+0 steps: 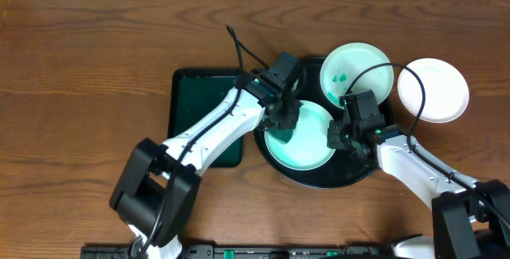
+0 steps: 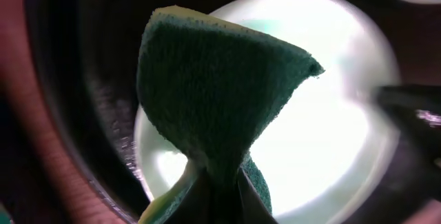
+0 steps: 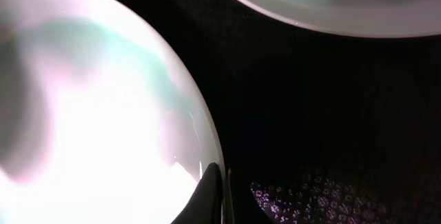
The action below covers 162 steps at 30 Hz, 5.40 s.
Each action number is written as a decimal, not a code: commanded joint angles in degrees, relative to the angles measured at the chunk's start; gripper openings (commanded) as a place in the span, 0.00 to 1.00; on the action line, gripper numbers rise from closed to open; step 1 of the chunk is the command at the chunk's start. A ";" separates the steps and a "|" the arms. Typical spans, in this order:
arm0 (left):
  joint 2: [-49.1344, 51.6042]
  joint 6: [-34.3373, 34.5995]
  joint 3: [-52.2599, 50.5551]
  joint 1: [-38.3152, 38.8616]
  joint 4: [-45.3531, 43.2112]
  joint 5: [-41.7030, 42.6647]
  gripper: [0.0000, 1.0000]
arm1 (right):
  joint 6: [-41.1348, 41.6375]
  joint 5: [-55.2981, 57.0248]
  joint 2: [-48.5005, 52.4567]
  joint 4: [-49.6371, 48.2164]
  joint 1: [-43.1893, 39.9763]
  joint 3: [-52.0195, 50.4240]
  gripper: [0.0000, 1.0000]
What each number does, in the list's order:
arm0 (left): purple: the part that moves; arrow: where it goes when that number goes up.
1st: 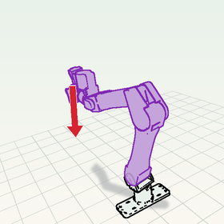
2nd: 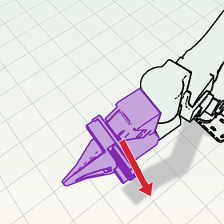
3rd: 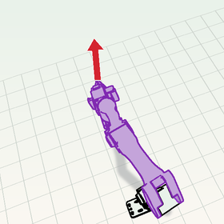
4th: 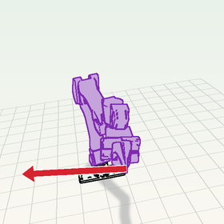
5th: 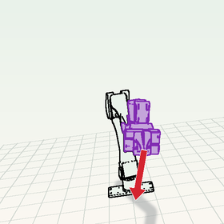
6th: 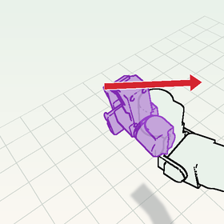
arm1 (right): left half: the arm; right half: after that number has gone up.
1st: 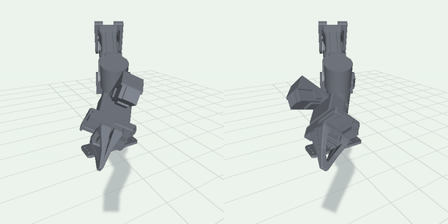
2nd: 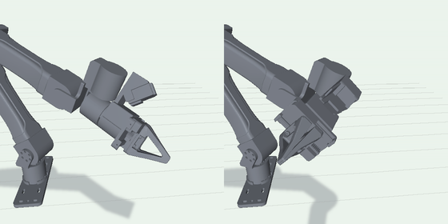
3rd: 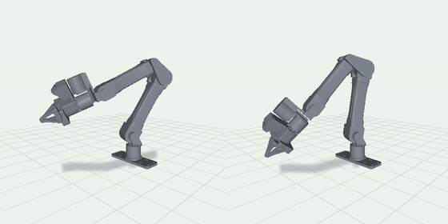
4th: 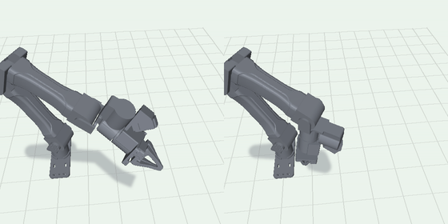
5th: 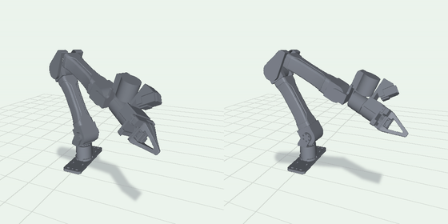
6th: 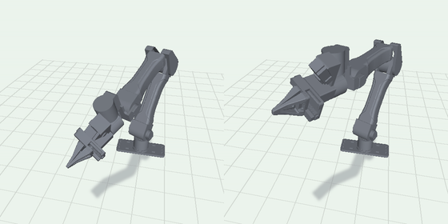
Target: Clean dirty plates on tray and stack at the side
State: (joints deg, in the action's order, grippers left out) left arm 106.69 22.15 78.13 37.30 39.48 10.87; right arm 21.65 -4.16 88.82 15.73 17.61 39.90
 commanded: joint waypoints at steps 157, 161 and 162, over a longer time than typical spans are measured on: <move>-28.33 3.65 -12.96 -41.42 -0.33 -7.10 0.80 | 0.33 -5.77 -0.76 17.81 -6.51 9.94 0.01; -28.33 3.65 -12.96 -41.42 -0.33 -7.10 0.80 | -0.79 -5.79 -0.85 20.11 -7.52 12.44 0.01; -28.33 3.65 -12.96 -41.42 -0.33 -7.10 0.79 | -0.98 -5.77 -0.90 20.74 -7.67 13.14 0.01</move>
State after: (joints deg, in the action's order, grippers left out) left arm 78.28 25.54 64.66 -3.92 39.03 4.12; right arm 22.17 -9.41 89.19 35.42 11.14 49.89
